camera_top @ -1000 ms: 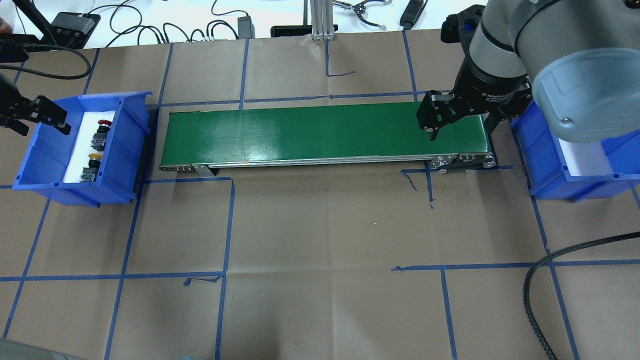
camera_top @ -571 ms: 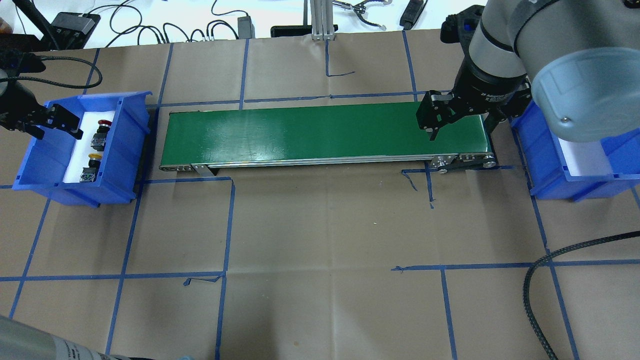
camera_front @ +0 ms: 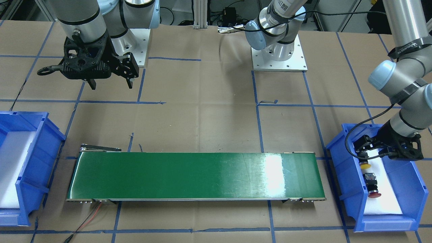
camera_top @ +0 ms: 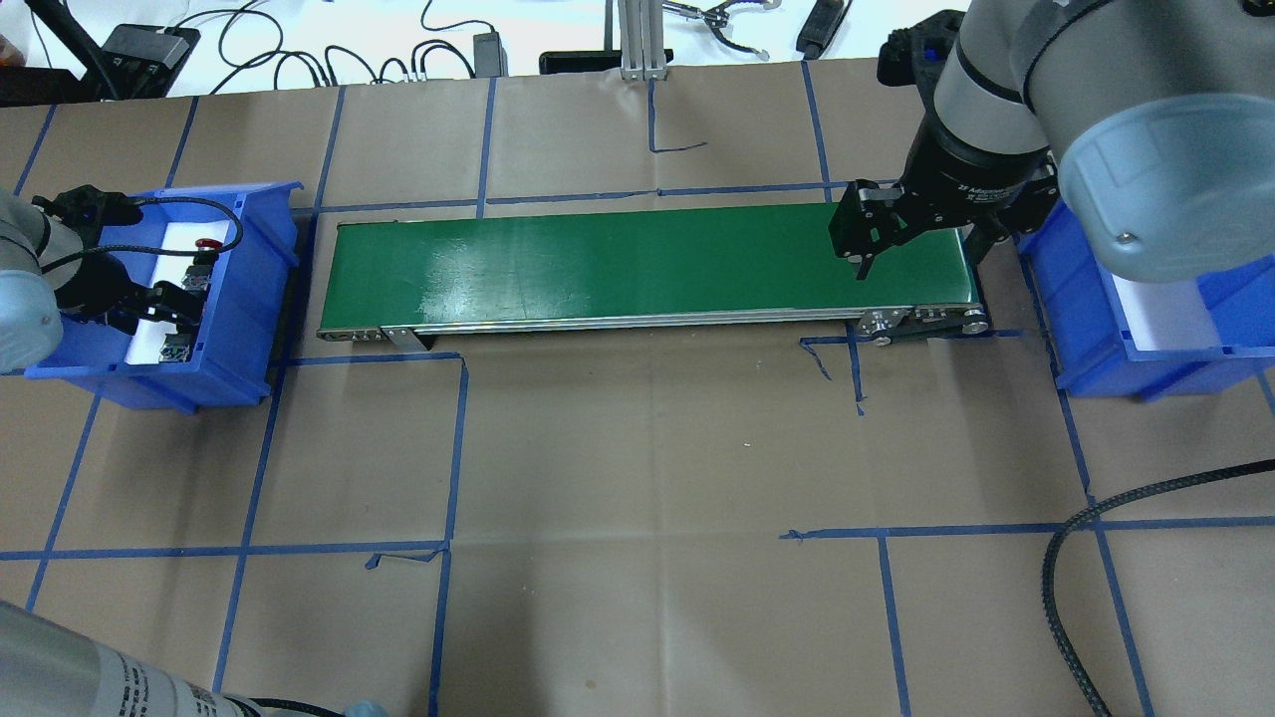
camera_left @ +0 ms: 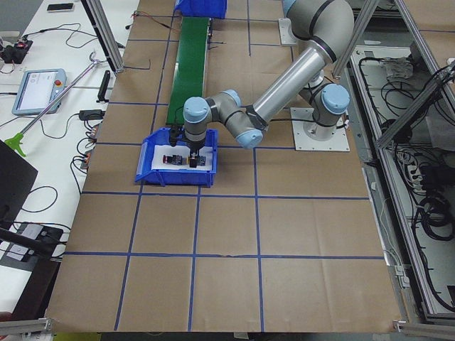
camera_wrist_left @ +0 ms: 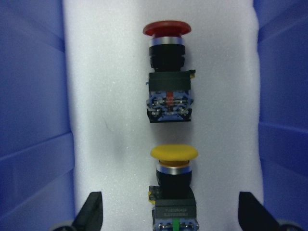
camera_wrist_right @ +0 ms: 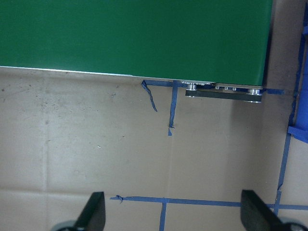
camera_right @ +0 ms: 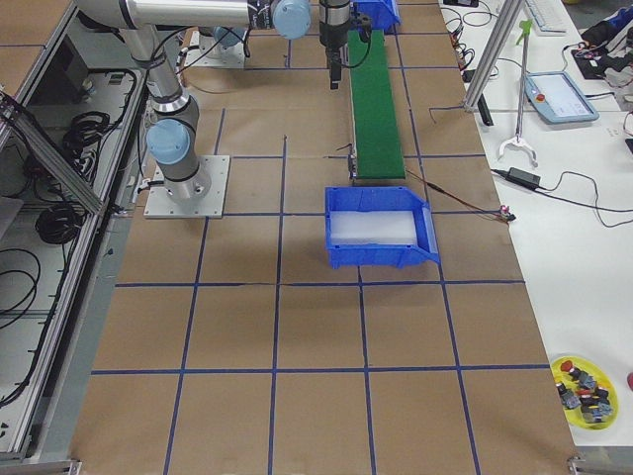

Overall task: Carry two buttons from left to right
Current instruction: 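Lower the left gripper into the blue bin and grasp the yellow button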

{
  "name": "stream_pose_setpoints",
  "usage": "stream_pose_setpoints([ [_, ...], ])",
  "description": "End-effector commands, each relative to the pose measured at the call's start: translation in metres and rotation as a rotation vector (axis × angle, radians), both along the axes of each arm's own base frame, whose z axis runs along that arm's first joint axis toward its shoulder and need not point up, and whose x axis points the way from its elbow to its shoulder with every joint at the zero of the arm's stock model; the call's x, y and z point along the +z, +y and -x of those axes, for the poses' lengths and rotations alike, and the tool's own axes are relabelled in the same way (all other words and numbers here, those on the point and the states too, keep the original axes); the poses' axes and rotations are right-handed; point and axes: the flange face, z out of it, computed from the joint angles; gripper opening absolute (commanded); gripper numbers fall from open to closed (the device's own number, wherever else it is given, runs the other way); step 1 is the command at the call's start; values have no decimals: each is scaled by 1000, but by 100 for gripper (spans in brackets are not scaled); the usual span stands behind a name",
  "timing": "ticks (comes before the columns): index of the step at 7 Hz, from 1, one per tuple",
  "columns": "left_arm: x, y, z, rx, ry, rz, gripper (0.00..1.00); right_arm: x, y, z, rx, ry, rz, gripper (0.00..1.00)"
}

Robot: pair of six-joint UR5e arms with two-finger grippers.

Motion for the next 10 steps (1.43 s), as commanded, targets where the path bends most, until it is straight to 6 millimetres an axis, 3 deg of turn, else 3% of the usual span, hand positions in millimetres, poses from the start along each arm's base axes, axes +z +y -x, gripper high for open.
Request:
stream_pose_setpoints([
  [1,-18,4,3,4,12,-23,99,-1,0,0,0,-1,-1,100],
  [3,-16,3,2,32,6,-12,95,0,0,0,2,0,1,100],
  [4,-16,2,2,42,6,-11,79,0,0,0,2,1,1,100],
  [5,-13,1,0,47,-1,-9,53,-1,0,0,2,1,-1,100],
  [7,-5,-2,-1,75,-6,6,14,1,0,0,5,0,4,100],
  [9,23,-12,-8,76,-33,41,8,2,0,0,5,0,5,100],
  [10,47,-17,-12,75,-28,32,8,1,0,0,6,-1,3,100],
])
